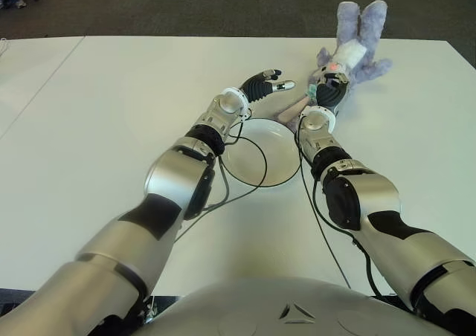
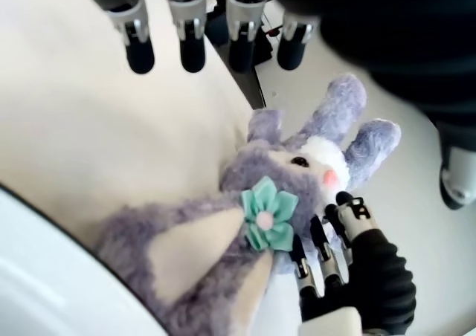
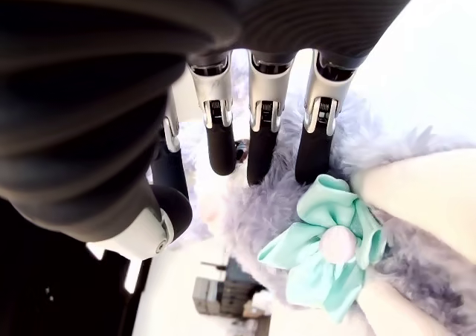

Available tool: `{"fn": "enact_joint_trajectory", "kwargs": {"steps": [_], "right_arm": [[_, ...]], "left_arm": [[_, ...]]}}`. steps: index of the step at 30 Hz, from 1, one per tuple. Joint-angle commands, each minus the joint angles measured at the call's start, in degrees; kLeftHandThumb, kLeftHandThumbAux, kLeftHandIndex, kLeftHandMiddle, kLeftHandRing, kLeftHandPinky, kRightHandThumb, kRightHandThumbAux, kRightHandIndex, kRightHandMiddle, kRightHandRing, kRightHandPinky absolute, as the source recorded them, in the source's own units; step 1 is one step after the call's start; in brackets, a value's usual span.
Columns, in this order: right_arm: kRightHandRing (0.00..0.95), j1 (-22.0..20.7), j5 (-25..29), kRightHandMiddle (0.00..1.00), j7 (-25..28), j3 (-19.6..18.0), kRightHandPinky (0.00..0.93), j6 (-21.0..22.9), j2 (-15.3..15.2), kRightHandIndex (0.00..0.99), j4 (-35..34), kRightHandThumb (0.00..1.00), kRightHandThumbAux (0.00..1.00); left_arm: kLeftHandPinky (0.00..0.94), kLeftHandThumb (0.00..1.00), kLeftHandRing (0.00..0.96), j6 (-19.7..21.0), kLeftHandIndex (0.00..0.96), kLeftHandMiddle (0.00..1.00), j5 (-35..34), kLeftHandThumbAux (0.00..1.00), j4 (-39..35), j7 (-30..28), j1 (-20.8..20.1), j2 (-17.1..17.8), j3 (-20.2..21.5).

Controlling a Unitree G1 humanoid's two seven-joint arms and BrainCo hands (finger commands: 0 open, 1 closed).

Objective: Put the doll into the plate.

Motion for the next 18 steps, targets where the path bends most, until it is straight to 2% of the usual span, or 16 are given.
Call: {"fn": "enact_joint_trajectory", "kwargs": {"steps": [1,11,18], "right_arm": [[0.073,0.5,2.1,0.106,-4.6,-2.1,0.029,-0.8,1.3,0.399,0.4,0.669,0.726],[0.052,1.7,2.0,0.103,-9.4,-3.1,0.011,-5.0,3.2,0.399,0.2,0.669,0.725],[0.089,2.6,1.6,0.125,-9.9,-2.9,0.071,-7.1,3.3,0.399,0.1,0.671,0.725]], "left_arm": [[0.018,0.0,0.0,2.0,0.0,0.0,-0.5,0.43,1.2,0.9,1.5,-0.7,0.8],[0.024,0.0,0.005,3.8,0.0,0.0,-1.1,0.431,1.3,-0.6,2.3,-1.7,1.6],[0.0,0.0,0.0,2.9,0.0,0.0,-0.4,0.414,1.4,-1.2,3.9,-0.8,1.1]]}}
